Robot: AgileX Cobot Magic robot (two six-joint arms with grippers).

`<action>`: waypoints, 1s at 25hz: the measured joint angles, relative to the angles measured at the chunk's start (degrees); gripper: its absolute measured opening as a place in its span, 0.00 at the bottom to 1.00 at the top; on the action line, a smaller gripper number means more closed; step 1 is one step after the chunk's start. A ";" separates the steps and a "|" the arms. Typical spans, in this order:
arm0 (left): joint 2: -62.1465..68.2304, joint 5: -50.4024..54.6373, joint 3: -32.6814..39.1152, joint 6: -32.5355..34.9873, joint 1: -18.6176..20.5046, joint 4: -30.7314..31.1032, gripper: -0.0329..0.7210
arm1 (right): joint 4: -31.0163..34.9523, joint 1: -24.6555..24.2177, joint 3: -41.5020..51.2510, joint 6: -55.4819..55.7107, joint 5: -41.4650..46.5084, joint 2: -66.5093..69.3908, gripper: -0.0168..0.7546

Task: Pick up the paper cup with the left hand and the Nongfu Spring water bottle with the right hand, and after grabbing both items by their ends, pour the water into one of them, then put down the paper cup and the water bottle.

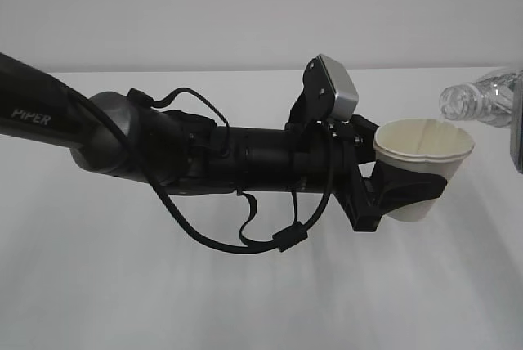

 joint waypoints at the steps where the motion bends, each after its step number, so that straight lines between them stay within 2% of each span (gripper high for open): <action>1: 0.00 0.00 0.00 0.00 0.00 0.00 0.64 | 0.00 0.00 0.00 0.00 0.00 0.00 0.55; 25: 0.00 0.00 0.00 -0.10 0.00 0.09 0.64 | -2.15 0.00 0.00 0.00 -0.01 0.00 0.55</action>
